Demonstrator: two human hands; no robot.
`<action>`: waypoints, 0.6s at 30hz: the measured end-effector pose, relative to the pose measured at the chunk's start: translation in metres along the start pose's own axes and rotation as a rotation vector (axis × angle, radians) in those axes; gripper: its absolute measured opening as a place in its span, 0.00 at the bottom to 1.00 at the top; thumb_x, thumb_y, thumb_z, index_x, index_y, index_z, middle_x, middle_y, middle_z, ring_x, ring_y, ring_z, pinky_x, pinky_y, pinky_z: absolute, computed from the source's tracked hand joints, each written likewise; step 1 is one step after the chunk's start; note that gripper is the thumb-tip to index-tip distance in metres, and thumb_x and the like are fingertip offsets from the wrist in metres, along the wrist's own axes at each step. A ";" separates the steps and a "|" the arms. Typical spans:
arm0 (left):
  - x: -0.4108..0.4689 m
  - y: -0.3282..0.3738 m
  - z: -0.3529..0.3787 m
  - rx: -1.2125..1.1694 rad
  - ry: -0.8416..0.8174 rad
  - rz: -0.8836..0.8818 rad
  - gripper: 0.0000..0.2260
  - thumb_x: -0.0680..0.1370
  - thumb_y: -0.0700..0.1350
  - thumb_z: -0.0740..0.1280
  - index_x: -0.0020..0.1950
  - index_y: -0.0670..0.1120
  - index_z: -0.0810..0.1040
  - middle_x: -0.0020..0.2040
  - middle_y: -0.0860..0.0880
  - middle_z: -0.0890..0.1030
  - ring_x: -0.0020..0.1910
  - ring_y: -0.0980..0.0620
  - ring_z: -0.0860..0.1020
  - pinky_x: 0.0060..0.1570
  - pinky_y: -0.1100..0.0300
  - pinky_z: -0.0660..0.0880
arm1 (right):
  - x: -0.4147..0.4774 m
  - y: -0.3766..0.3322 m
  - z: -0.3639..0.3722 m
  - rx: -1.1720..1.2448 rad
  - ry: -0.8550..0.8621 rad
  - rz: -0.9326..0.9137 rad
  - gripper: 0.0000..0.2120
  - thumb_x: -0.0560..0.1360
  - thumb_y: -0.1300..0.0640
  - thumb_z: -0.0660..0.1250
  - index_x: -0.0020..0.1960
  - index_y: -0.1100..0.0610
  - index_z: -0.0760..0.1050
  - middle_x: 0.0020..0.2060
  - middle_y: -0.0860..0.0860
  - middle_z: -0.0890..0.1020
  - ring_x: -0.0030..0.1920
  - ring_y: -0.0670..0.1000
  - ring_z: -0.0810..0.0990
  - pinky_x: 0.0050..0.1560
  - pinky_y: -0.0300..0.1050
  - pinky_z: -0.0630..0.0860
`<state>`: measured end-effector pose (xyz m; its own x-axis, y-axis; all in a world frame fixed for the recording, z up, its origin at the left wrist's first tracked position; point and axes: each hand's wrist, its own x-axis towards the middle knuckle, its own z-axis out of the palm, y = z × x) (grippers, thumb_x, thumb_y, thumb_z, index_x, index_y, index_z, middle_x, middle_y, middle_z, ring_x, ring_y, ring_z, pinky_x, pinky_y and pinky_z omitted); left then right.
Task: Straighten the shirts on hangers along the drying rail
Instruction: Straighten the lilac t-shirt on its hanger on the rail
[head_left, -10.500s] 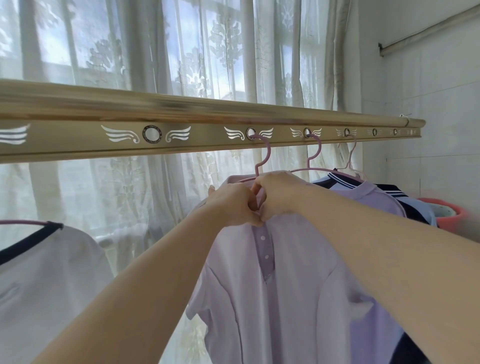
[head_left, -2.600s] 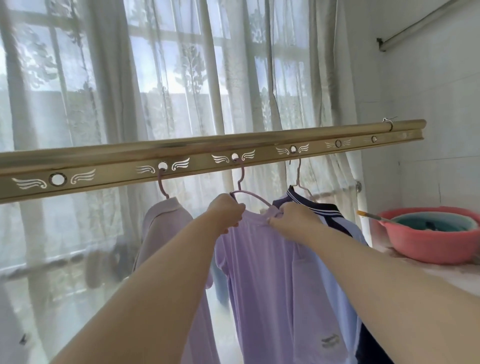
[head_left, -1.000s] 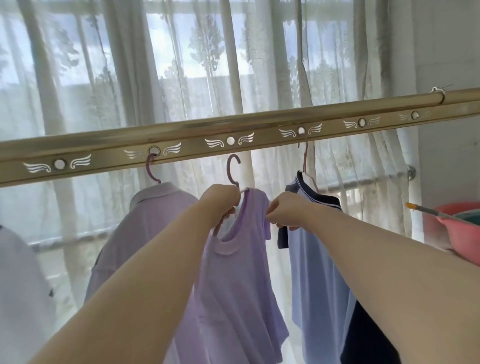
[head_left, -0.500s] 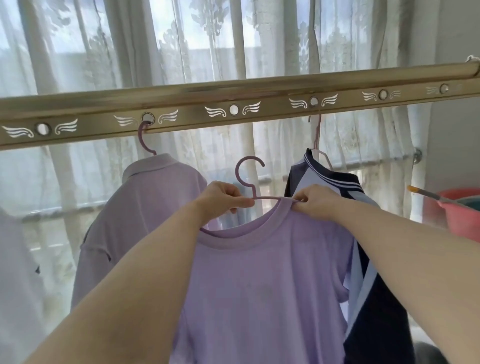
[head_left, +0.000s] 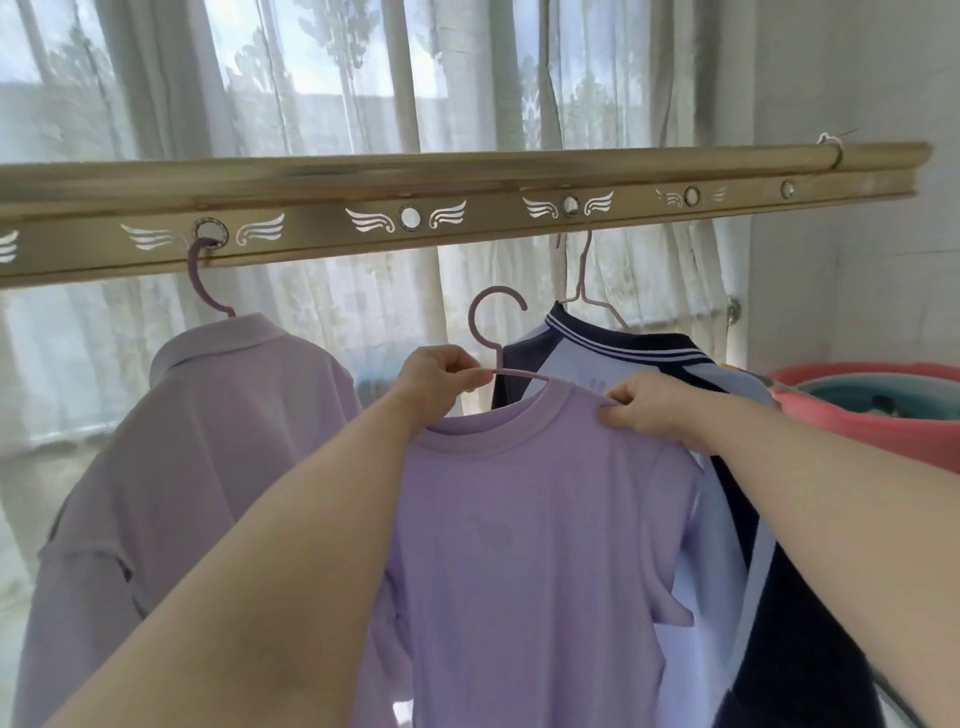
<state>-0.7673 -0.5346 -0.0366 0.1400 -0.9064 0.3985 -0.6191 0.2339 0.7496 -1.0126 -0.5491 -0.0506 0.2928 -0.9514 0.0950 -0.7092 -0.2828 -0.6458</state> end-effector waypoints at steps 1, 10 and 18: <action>0.000 -0.001 0.002 0.001 -0.013 0.003 0.04 0.75 0.44 0.71 0.40 0.46 0.80 0.34 0.51 0.75 0.26 0.56 0.65 0.27 0.67 0.64 | -0.005 0.001 -0.003 0.032 -0.075 0.045 0.13 0.77 0.56 0.65 0.52 0.66 0.79 0.42 0.54 0.79 0.41 0.51 0.76 0.42 0.44 0.74; -0.002 0.011 -0.005 -0.085 -0.030 0.044 0.03 0.77 0.44 0.69 0.45 0.46 0.81 0.40 0.49 0.77 0.39 0.53 0.72 0.38 0.66 0.68 | -0.015 -0.042 -0.004 0.378 -0.256 0.004 0.16 0.78 0.45 0.63 0.56 0.54 0.80 0.51 0.55 0.85 0.52 0.56 0.84 0.58 0.57 0.78; -0.012 0.015 -0.024 0.036 -0.091 0.009 0.04 0.78 0.45 0.67 0.46 0.46 0.80 0.41 0.47 0.76 0.37 0.53 0.71 0.34 0.66 0.67 | -0.012 -0.074 0.005 0.203 -0.036 -0.057 0.15 0.74 0.40 0.66 0.36 0.50 0.78 0.35 0.48 0.80 0.37 0.49 0.78 0.40 0.42 0.75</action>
<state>-0.7599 -0.5118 -0.0177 0.0646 -0.9330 0.3540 -0.6476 0.2307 0.7262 -0.9604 -0.5156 -0.0073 0.3541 -0.9285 0.1115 -0.5481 -0.3027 -0.7797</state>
